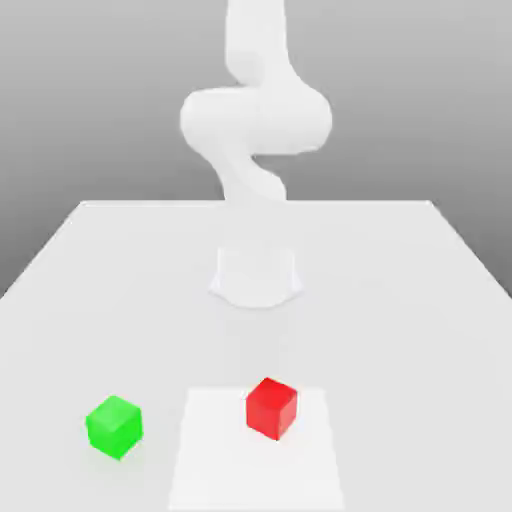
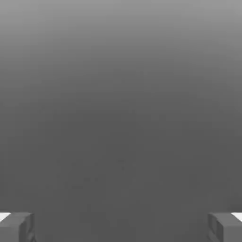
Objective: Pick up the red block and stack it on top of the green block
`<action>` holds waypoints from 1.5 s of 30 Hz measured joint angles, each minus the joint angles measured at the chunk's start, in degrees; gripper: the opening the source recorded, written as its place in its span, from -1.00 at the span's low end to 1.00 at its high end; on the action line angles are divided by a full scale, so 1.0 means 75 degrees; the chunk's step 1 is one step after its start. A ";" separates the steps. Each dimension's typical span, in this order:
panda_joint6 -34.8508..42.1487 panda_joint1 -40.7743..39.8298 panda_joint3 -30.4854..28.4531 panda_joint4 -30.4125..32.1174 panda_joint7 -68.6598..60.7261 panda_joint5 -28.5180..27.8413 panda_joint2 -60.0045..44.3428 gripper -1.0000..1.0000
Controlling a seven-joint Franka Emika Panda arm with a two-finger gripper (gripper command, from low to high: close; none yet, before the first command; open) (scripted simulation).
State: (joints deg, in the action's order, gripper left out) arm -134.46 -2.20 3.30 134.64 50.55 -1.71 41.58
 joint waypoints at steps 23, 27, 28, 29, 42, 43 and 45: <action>-0.3330 -0.1290 0.1590 0.3510 0.4095 0.0140 -0.5178 0.00; -0.3680 -0.1287 0.1580 0.3533 0.4249 0.0180 -0.5592 0.00; -0.3761 -0.1286 0.1564 0.3508 0.4309 0.0112 -0.5691 0.00; -0.3846 -0.1287 0.1537 0.3483 0.4374 0.0032 -0.5793 0.00; -0.5140 -0.0574 0.0448 0.3322 0.5439 -0.1462 -0.7360 -1.00; -0.5140 -0.0574 0.0448 0.3322 0.5439 -0.1462 -0.7360 -1.00; -0.5146 -0.0573 0.0448 0.3321 0.5444 -0.1467 -0.7360 -1.00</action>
State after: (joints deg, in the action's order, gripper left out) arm -173.06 -6.50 6.66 159.55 91.38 -12.72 -13.62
